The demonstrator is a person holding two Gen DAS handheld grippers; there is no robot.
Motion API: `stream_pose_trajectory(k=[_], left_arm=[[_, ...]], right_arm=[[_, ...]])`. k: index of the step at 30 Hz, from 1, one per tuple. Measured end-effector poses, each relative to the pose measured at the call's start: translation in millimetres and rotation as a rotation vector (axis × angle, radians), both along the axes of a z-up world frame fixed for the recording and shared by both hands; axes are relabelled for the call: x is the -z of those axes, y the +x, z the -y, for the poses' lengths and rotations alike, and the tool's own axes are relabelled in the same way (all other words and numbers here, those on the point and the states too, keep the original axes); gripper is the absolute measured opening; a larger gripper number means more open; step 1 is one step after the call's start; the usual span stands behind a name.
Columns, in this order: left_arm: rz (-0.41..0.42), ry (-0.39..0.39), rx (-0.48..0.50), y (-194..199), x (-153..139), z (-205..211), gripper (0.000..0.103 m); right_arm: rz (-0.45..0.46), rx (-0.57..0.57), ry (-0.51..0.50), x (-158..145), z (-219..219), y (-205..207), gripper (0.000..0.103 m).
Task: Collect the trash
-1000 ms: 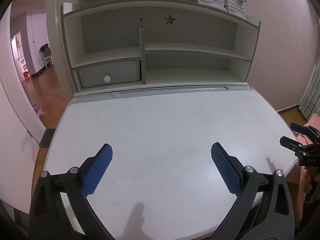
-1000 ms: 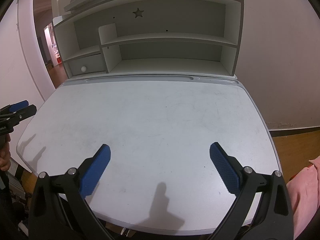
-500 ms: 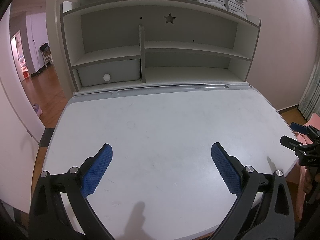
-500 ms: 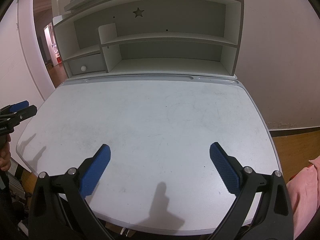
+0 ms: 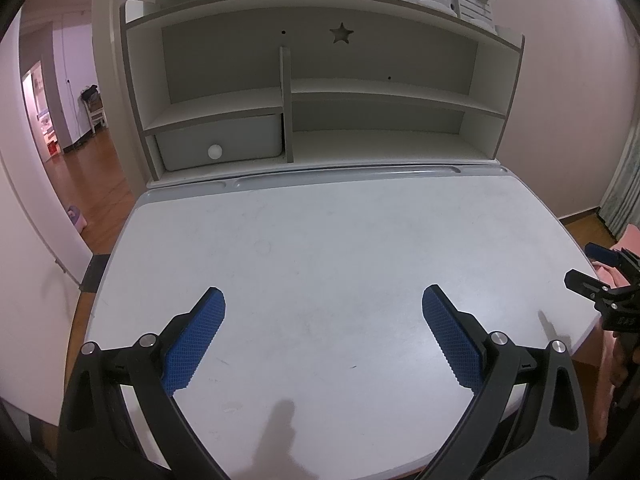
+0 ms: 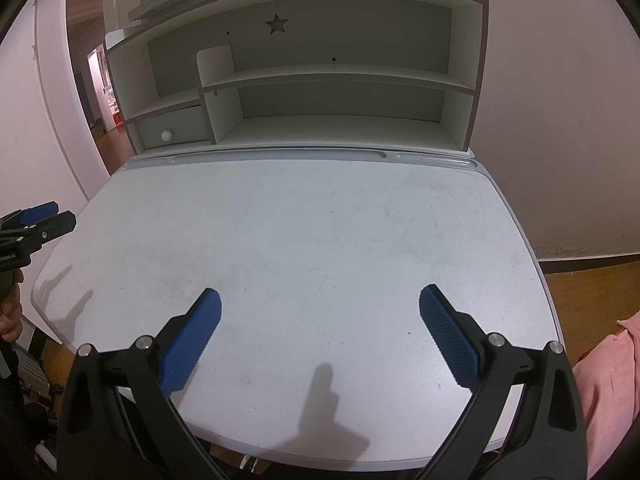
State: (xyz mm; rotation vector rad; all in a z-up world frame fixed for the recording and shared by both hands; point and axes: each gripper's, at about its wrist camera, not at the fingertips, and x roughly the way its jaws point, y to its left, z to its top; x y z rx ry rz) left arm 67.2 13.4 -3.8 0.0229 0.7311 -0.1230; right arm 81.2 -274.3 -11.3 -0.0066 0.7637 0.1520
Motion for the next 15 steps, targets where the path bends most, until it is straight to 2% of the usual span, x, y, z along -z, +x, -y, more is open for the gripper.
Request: stream_pose_trajectory(k=[15], left_arm=[[-0.013,0.003,0.0,4.1,2.7,-2.7,0.096]], right_arm=[[-0.004,-0.003,0.0,1.5,2.7,-1.3,0.096]])
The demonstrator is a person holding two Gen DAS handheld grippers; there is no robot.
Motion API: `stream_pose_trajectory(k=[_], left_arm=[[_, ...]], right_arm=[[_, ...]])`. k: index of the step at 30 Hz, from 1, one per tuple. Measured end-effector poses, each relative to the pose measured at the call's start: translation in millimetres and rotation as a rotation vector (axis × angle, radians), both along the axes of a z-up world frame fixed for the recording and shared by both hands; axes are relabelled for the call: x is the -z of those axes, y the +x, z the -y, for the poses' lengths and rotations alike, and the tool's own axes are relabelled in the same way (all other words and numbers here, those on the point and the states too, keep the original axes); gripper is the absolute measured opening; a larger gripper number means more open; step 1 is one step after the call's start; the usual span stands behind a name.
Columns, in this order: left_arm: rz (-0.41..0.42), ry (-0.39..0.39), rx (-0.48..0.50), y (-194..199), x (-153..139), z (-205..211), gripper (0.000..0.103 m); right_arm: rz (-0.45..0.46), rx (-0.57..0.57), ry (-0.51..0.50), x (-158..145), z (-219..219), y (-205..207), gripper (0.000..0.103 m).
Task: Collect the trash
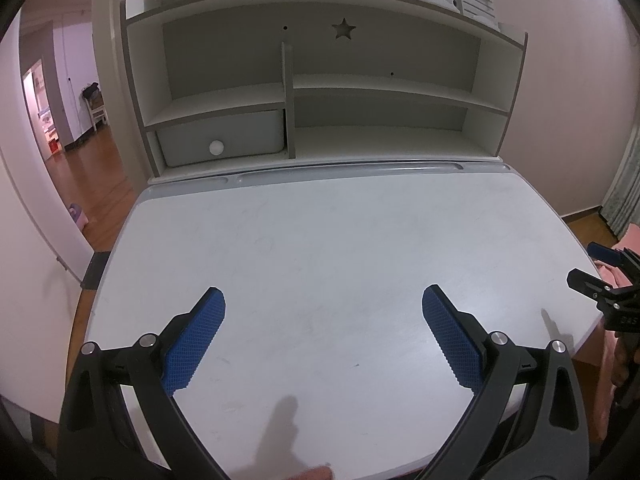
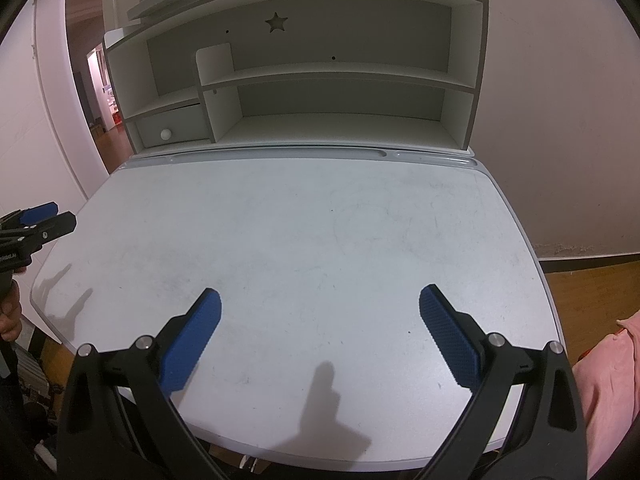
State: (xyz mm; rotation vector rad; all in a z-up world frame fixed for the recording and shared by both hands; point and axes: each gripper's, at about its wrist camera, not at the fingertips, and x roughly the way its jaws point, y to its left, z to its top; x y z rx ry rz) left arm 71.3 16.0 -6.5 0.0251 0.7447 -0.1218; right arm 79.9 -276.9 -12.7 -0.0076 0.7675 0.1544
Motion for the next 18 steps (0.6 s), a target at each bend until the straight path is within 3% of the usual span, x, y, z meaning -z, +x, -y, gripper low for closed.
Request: stream_pose_trajectory(k=[18], left_arm=[[-0.009,-0.012,-0.005,2.0,0.6,-2.4,0.096]], right_arm=[[-0.005,-0.002,0.001,0.7,3.2,-0.6,0.096]])
